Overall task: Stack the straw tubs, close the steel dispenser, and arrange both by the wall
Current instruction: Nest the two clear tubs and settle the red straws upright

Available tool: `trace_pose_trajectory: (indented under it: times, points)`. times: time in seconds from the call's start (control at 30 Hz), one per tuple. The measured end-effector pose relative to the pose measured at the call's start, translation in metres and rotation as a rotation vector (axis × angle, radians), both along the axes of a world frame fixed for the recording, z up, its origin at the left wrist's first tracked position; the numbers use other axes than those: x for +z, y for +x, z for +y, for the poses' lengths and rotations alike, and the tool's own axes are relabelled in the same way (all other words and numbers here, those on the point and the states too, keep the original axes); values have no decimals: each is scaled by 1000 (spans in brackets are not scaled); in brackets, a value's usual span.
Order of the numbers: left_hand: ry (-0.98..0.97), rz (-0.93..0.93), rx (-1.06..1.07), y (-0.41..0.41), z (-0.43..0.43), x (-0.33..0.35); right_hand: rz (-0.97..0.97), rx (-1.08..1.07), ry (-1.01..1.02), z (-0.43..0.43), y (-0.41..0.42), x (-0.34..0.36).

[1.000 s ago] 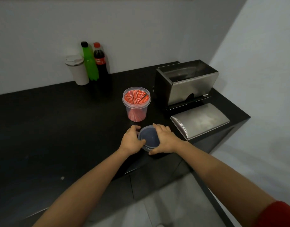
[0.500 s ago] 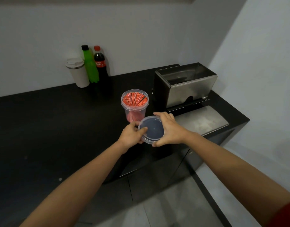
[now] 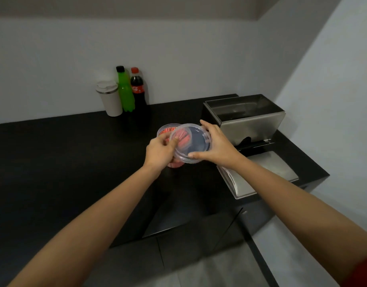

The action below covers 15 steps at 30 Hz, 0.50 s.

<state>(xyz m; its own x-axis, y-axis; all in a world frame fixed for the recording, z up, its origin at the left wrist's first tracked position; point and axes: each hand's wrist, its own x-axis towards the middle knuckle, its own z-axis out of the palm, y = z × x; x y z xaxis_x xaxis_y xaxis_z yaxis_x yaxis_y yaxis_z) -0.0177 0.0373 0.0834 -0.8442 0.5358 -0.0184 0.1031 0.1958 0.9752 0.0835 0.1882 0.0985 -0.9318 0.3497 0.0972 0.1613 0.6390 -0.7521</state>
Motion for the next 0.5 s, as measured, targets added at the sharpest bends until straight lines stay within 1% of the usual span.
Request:
trace_pose_trajectory:
  times: [0.1,0.3,0.4,0.5]
  points:
    - [-10,-1,50,-15,2,5,37,-76,-98,-2,-21,0]
    - [-137,129,101,-47,9,13,62,-205,-49,-1,-67,-1]
    - [-220,181,56,-62,14,18,47,-249,-60,4,-86,-2]
    - [-301,213,37,-75,21,23,3,-242,-41,11,-100,-4]
